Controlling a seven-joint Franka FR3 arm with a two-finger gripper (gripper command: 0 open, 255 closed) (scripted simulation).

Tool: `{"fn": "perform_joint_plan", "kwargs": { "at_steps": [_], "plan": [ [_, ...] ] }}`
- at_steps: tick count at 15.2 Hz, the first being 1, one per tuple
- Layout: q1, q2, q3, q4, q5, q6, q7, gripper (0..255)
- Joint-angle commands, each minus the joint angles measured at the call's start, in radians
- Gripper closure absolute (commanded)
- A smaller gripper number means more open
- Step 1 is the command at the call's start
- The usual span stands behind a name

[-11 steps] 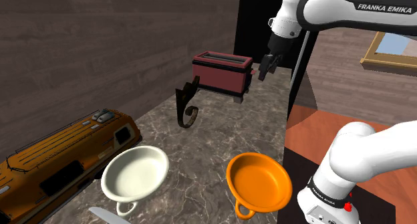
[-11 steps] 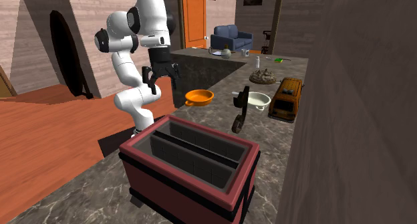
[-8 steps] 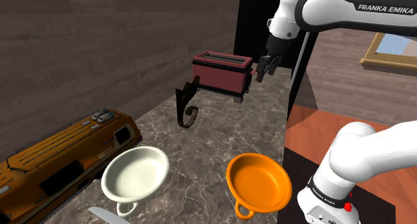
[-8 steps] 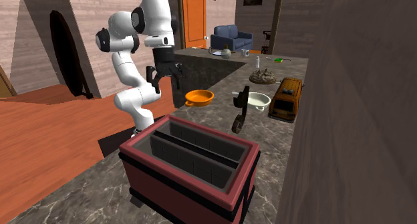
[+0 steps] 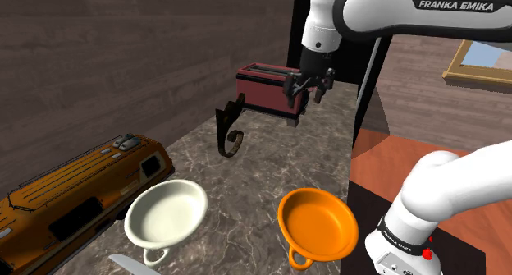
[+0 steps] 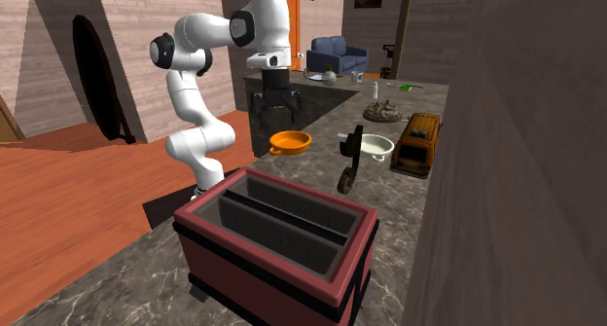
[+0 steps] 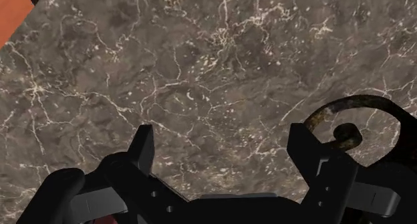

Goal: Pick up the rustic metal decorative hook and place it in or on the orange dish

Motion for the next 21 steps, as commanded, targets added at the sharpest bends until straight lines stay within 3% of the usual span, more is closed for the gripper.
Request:
{"fn": "perform_joint_plan", "kwargs": {
  "at_steps": [1, 5, 9, 13, 17, 21],
  "plan": [
    [-0.029, 0.059, 0.061, 0.056, 0.024, -0.008, 0.138, 0],
    [-0.091, 0.193, 0.184, 0.184, 0.047, -0.020, 0.405, 0],
    [-0.155, 0.362, 0.309, 0.342, 0.026, -0.032, 0.682, 0],
    [-0.192, 0.578, 0.426, 0.529, -0.059, -0.052, 0.981, 0],
    [-0.147, 0.822, 0.485, 0.743, -0.198, -0.099, 1.269, 0],
    [-0.150, 0.800, 0.473, 0.669, -0.182, -0.039, 1.259, 0]
  ]
}}
